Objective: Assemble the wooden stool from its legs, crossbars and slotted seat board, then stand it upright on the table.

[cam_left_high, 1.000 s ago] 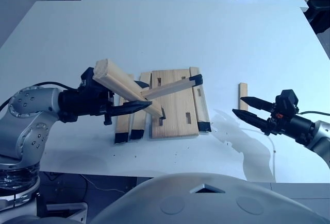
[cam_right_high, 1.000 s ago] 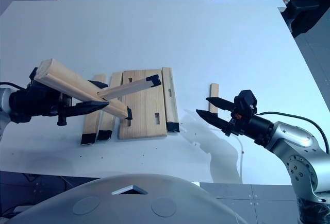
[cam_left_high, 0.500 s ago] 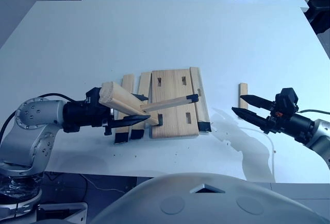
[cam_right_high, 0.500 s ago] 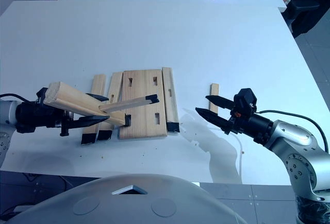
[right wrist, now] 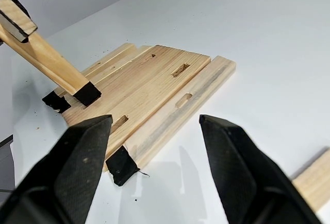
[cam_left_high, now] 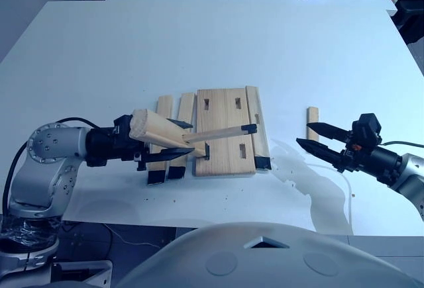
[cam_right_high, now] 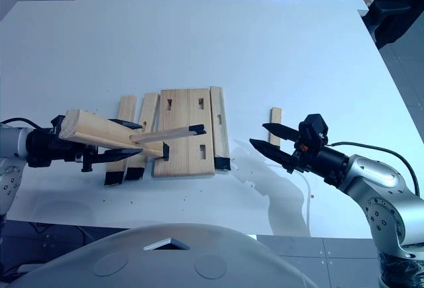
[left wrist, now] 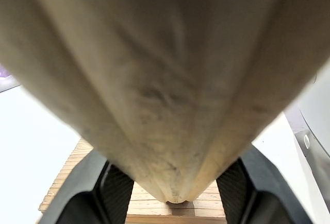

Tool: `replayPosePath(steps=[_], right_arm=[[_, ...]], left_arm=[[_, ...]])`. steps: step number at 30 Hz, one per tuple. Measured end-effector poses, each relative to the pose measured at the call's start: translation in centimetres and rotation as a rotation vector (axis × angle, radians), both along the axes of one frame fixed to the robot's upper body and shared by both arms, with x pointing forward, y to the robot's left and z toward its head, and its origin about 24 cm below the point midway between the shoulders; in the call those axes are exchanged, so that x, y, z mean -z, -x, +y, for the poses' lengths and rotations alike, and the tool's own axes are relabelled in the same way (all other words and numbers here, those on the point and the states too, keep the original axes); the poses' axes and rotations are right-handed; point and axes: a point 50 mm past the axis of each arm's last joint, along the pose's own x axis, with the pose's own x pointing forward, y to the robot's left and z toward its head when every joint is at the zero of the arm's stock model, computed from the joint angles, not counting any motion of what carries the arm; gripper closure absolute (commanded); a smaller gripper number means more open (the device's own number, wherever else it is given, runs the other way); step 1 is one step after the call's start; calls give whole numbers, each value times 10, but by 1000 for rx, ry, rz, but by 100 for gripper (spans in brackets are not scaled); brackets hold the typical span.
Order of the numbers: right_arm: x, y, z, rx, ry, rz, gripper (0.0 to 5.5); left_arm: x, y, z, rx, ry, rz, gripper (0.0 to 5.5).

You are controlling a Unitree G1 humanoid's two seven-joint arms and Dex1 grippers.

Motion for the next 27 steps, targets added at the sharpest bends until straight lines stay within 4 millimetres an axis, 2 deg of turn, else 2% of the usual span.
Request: replayPosePath(steps=[8, 17, 27], right_arm=[[-1, 0, 1, -3, 1, -5, 241], [-2, -1, 2, 5, -7, -7, 241], [-3, -5, 8, -25, -13, -15, 241]], left_arm=[[9, 7, 4, 58, -54, 47, 344], [8, 0, 6, 86, -81, 67, 344], [14, -7, -10, 111, -109, 7, 344]])
